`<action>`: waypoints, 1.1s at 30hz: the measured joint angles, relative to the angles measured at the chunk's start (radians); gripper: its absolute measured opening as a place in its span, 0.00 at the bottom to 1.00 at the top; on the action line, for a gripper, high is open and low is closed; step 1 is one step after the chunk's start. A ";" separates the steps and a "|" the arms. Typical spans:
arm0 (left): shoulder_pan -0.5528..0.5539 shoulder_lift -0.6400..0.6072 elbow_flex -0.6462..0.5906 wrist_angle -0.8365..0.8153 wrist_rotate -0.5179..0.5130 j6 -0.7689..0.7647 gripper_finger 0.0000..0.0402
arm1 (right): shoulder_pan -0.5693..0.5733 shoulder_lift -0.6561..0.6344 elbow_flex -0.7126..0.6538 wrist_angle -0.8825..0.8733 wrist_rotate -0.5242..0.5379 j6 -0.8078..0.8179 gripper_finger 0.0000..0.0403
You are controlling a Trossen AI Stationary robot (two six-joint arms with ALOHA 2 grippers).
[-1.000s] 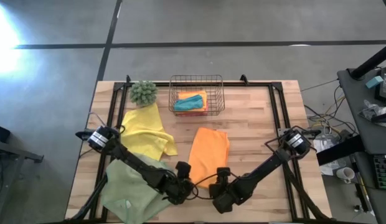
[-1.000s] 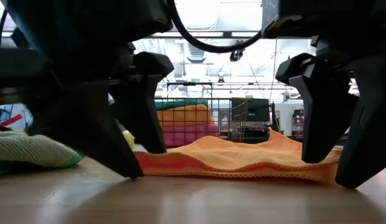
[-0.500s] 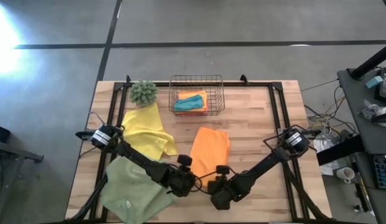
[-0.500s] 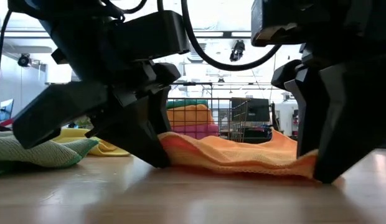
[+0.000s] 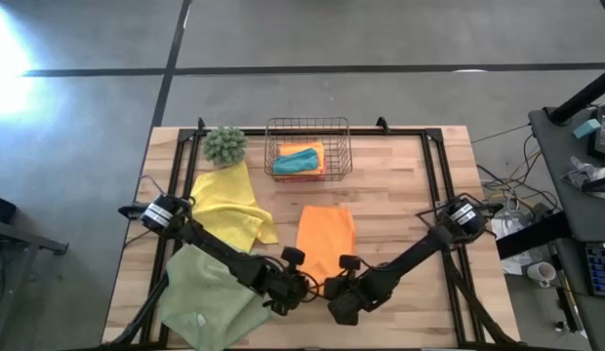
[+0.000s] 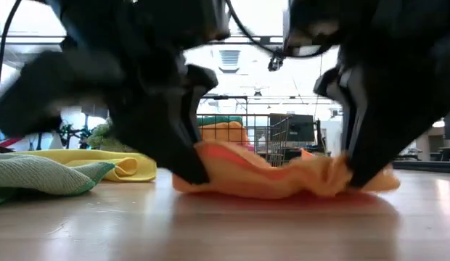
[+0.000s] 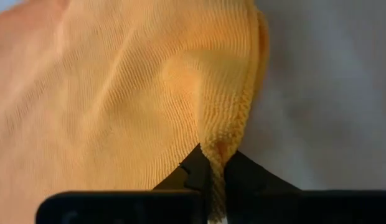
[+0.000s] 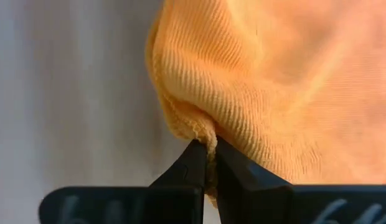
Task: Fold microfiber towels
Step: Fold the orange microfiber towel
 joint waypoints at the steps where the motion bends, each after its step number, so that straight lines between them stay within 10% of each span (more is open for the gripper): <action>1: 0.000 -0.009 0.005 0.000 0.027 0.000 0.02 | 0.007 -0.015 0.001 0.000 -0.002 0.013 0.02; 13: -0.009 -0.043 0.157 -0.144 0.285 -0.161 0.02 | 0.116 -0.125 0.017 -0.020 -0.008 0.258 0.02; 33: 0.040 -0.044 0.222 -0.286 0.116 -0.267 0.02 | 0.080 -0.125 0.064 -0.244 0.147 0.454 0.02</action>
